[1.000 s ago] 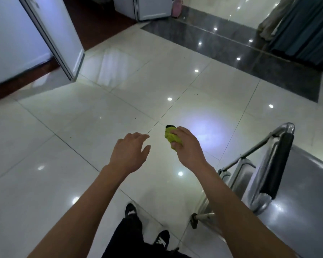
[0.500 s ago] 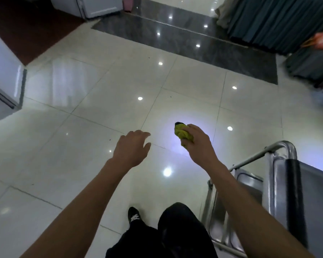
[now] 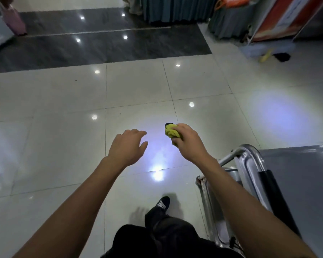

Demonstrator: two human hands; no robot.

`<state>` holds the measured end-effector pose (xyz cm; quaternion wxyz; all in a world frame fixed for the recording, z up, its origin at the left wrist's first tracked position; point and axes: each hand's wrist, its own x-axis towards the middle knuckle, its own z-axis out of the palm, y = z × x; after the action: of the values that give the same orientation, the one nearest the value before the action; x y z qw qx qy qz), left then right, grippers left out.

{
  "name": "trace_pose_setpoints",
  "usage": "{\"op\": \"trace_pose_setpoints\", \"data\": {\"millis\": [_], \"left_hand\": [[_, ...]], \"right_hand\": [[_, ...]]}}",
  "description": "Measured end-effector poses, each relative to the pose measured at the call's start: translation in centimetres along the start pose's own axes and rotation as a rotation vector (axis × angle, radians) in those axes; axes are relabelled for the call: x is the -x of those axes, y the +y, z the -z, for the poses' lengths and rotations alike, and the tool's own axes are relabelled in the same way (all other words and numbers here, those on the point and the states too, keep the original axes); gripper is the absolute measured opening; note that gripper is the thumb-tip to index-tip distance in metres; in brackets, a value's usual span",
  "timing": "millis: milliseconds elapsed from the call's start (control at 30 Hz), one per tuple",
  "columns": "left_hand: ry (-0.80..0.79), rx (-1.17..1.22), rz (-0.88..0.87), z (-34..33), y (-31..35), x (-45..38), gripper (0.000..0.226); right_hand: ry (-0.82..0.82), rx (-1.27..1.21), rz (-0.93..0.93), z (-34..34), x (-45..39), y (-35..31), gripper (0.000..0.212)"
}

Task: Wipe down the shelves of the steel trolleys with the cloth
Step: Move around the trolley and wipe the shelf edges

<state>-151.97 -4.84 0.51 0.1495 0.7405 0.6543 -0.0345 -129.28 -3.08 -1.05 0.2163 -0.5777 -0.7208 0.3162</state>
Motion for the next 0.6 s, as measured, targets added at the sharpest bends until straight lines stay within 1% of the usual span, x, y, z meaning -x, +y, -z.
{"op": "trace_pose_setpoints", "data": {"millis": [267, 433, 600], "left_hand": [[-0.005, 0.066, -0.028, 3.1, 0.0, -12.2, 0.046], [-0.051, 0.087, -0.088, 3.4, 1.1, -21.7, 0.046], [-0.064, 0.068, -0.200, 4.8, 2.4, -32.9, 0.044]], "right_hand": [[0.085, 0.029, -0.081, 4.8, -10.6, 3.4, 0.031], [0.155, -0.003, -0.164, 6.7, -16.4, 6.8, 0.033], [0.207, 0.057, -0.308, 9.6, -22.8, 11.4, 0.037]]}}
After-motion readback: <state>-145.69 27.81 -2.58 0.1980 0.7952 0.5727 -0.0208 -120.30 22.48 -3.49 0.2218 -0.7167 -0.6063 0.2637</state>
